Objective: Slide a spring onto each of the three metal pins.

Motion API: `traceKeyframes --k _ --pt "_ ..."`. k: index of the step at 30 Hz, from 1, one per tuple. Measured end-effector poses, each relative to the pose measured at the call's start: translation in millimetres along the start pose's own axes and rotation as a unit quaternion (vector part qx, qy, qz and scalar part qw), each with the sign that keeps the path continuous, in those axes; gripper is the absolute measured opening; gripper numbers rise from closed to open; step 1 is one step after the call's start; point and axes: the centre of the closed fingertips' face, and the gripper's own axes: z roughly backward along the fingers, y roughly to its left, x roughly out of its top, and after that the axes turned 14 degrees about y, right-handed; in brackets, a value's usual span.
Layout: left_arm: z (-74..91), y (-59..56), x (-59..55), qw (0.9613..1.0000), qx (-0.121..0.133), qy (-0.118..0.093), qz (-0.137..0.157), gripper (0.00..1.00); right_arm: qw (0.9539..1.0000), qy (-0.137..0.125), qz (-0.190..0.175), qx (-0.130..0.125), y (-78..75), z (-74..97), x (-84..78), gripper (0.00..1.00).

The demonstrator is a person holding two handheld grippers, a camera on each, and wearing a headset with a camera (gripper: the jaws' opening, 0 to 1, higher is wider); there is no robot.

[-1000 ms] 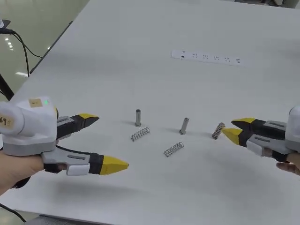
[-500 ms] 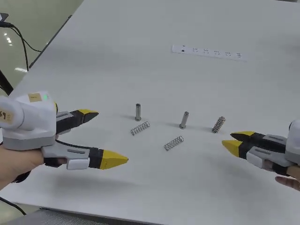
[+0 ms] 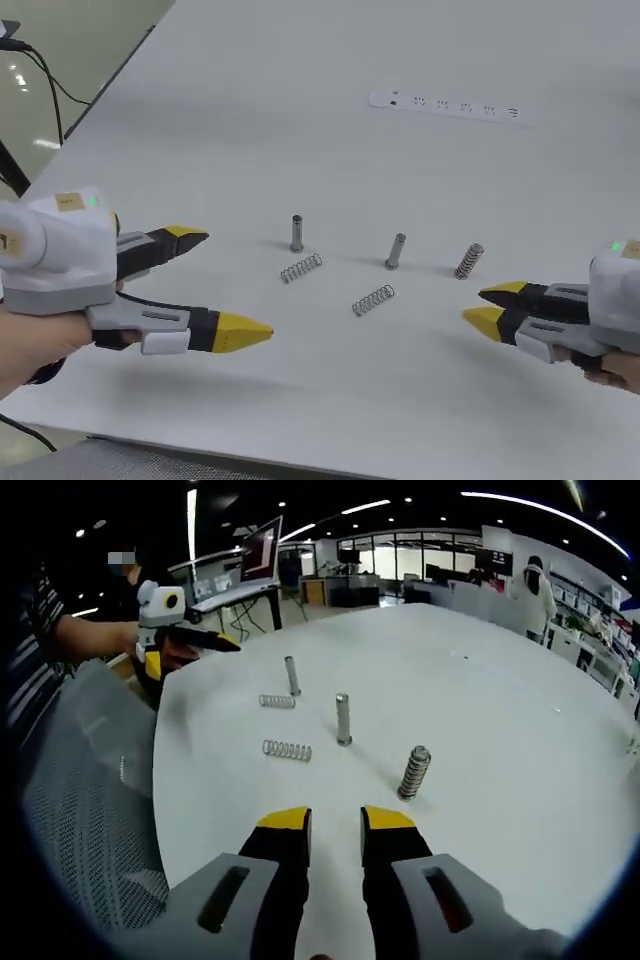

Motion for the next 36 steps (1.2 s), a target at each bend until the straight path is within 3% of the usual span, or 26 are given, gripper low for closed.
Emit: traceKeyframes --k 3,6,13,19,27,32,36 --pt "0.2 -0.9 -0.9 1.0000 -0.001 0.000 -0.004 0.95 0.9986 0.017 0.049 0.001 7.6 -4.9 3.6 0.19" --pt "0.4 -1.5 -2.7 1.0000 -0.001 0.003 -0.007 0.95 0.9941 0.034 0.103 0.005 16.8 -11.1 8.4 0.19" --pt "1.0 -3.5 -4.3 0.9999 -0.002 0.007 -0.011 0.95 0.9775 0.055 0.203 0.017 33.9 -27.4 23.1 0.20" --pt "1.3 -4.7 -5.5 0.9998 -0.004 0.011 -0.013 0.94 0.9685 0.061 0.241 0.023 40.9 -36.6 35.0 0.19" --pt "1.1 -6.9 -5.4 0.9998 -0.005 0.013 -0.016 0.94 0.9530 0.076 0.293 0.022 44.7 -52.9 46.7 0.19" --pt "2.1 -8.3 -4.8 0.9998 -0.006 0.012 -0.016 0.94 0.9492 0.084 0.302 0.025 40.7 -65.7 52.3 0.19" --pt "4.1 -9.4 -5.4 0.9998 -0.008 0.012 -0.016 0.93 0.9498 0.096 0.296 0.029 34.0 -73.0 51.5 0.18"
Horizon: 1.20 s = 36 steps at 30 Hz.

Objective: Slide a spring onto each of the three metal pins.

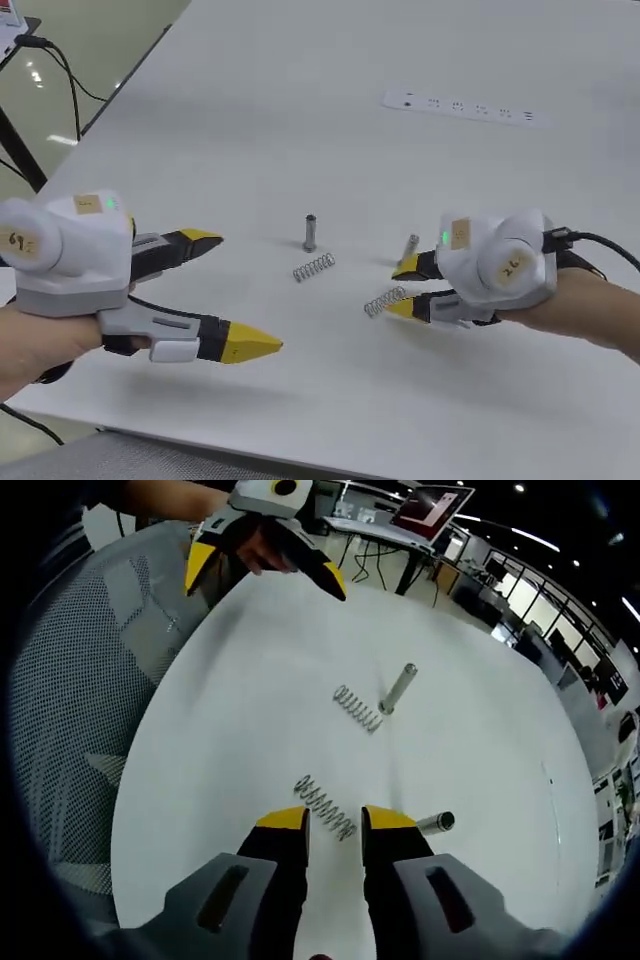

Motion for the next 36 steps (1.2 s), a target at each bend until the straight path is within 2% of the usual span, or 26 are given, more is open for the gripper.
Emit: traceKeyframes --k 7,14,15,16,17,18,23,31,36 --pt "1.9 2.0 -2.5 1.0000 0.002 0.000 0.003 0.93 0.9998 0.013 0.004 0.015 1.7 -6.2 -3.8 0.15" --pt "2.5 2.6 -4.4 1.0000 0.002 0.001 0.006 0.93 0.9989 0.028 0.002 0.038 9.6 -14.6 -8.8 0.10" --pt "2.6 2.5 -4.7 1.0000 0.002 0.002 0.006 0.92 0.9991 0.002 -0.006 0.043 10.2 -13.6 -0.8 0.08" --pt "2.4 2.2 -5.3 1.0000 0.002 0.002 0.006 0.92 0.9979 -0.002 -0.036 0.053 11.5 -11.9 -0.9 0.08" --pt "2.1 1.6 -5.4 1.0000 0.001 0.003 0.005 0.92 0.9970 0.001 -0.047 0.061 13.2 -11.0 -3.9 0.08" --pt "1.2 0.2 -5.5 1.0000 -0.001 0.004 0.004 0.92 0.9963 -0.007 -0.054 0.067 13.6 -11.1 -2.8 0.08" --pt "-3.7 -5.8 -2.7 0.9999 -0.010 0.008 -0.003 0.91 0.9976 0.004 -0.044 0.054 15.9 -9.0 -6.6 0.08" --pt "-12.5 -15.2 4.8 0.9994 -0.028 0.013 -0.019 0.89 0.9978 -0.012 -0.049 0.043 14.1 10.2 -4.8 0.08" --pt "-19.6 -22.0 11.1 0.9985 -0.041 0.017 -0.031 0.87 0.9975 -0.026 -0.056 0.033 9.6 30.7 -2.5 0.08"
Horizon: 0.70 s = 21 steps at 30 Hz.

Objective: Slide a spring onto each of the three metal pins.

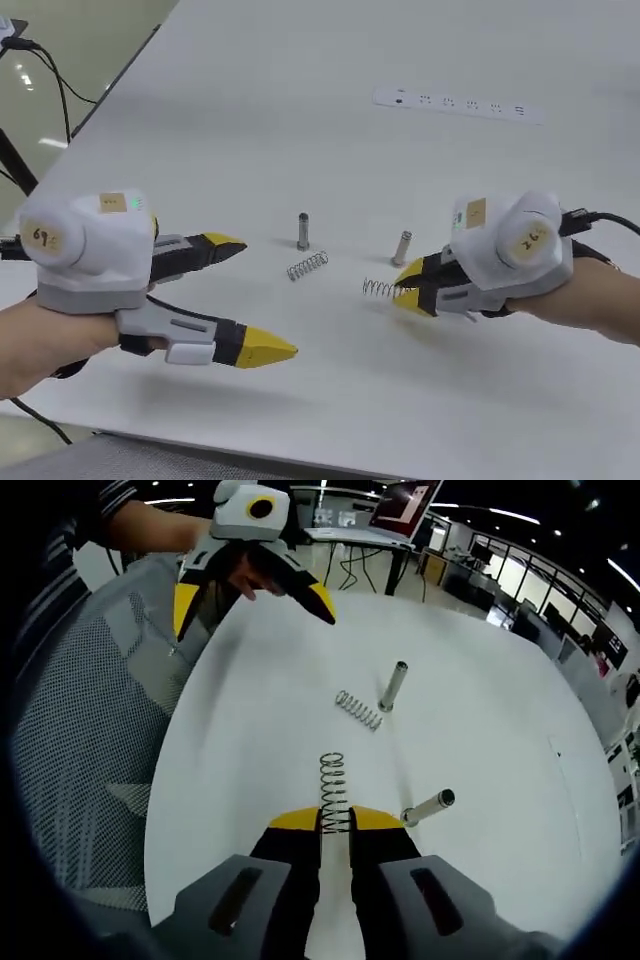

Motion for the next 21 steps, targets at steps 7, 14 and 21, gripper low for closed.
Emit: traceKeyframes --k 7,14,21 --pt "-10.1 -6.8 14.0 0.9996 -0.018 0.001 -0.020 0.82 0.9999 -0.011 -0.009 -0.008 0.8 20.2 0.1 0.08" --pt "-23.4 -14.0 24.4 0.9986 -0.038 -0.001 -0.038 0.77 0.9999 -0.009 0.002 -0.014 10.8 29.8 1.3 0.08" --pt "-40.4 -23.9 28.0 0.9966 -0.060 0.010 -0.056 0.67 0.9999 -0.008 0.001 -0.012 16.8 28.9 2.1 0.08"
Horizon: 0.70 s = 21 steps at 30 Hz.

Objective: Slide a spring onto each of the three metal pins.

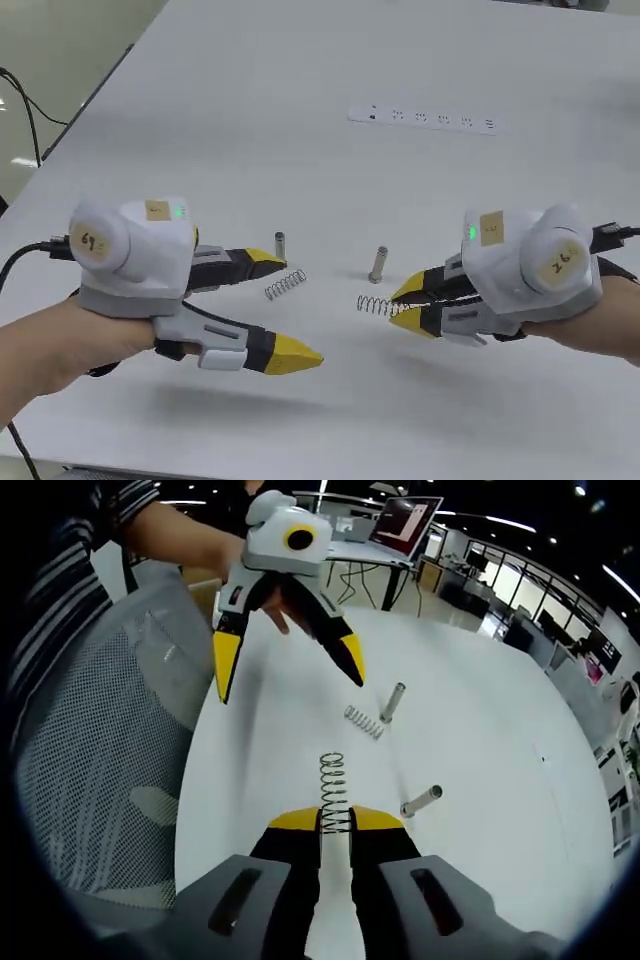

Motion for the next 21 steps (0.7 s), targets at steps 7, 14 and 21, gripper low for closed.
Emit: traceKeyframes --k 7,14,21 --pt "-15.7 -7.7 10.2 0.9998 -0.019 -0.006 -0.010 0.52 1.0000 -0.001 -0.001 0.000 6.2 1.1 2.0 0.08" --pt "-30.3 -17.9 14.5 0.9992 -0.025 -0.009 -0.031 0.39 0.9999 -0.004 0.012 -0.001 11.7 5.7 8.5 0.08" --pt "-36.2 -12.5 23.7 0.9991 -0.021 -0.031 -0.021 0.25 0.9998 -0.008 0.017 0.000 14.1 10.4 12.2 0.08"
